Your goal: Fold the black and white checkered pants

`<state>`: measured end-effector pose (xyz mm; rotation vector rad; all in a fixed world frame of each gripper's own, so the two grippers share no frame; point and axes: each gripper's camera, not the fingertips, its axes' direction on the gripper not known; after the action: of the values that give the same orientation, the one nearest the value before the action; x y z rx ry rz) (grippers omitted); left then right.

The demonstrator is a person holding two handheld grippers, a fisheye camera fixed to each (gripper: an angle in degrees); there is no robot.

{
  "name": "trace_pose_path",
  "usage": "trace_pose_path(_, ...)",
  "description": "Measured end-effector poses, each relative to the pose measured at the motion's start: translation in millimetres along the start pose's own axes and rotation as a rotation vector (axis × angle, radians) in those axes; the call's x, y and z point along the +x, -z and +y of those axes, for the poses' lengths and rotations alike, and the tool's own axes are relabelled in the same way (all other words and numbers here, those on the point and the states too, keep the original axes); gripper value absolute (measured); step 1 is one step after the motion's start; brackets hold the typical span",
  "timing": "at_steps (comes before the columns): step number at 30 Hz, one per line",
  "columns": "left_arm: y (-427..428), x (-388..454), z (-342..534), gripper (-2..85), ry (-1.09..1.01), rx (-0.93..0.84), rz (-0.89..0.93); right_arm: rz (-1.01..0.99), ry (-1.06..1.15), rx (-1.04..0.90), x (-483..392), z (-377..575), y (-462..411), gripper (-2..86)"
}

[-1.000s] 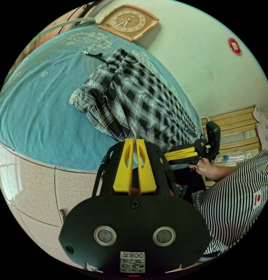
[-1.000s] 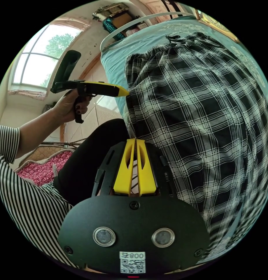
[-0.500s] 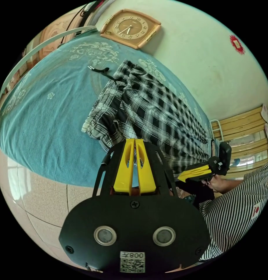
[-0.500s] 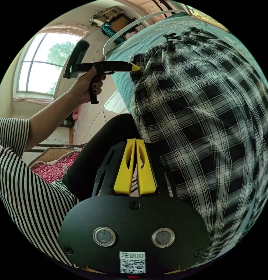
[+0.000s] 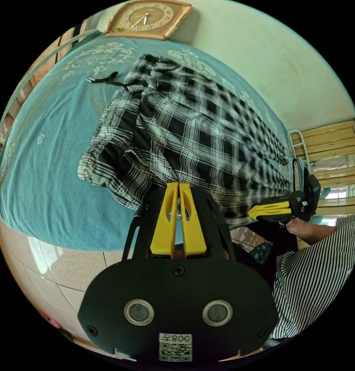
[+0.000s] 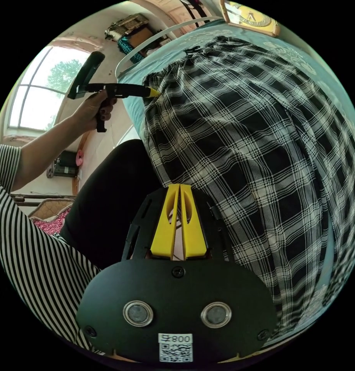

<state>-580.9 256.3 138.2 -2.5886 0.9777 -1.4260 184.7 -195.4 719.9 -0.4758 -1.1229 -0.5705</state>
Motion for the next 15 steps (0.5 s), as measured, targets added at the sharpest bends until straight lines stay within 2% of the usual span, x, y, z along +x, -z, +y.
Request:
trace_pose_path(5, -19, -20, -13, 0.2, 0.027, -0.032, 0.023, 0.042, 0.033, 0.038, -25, 4, 10, 0.3)
trace_pose_path(15, -38, -60, -36, 0.2, 0.120, 0.111, 0.073, -0.073, 0.007, 0.076, -51, -2, 37, 0.2)
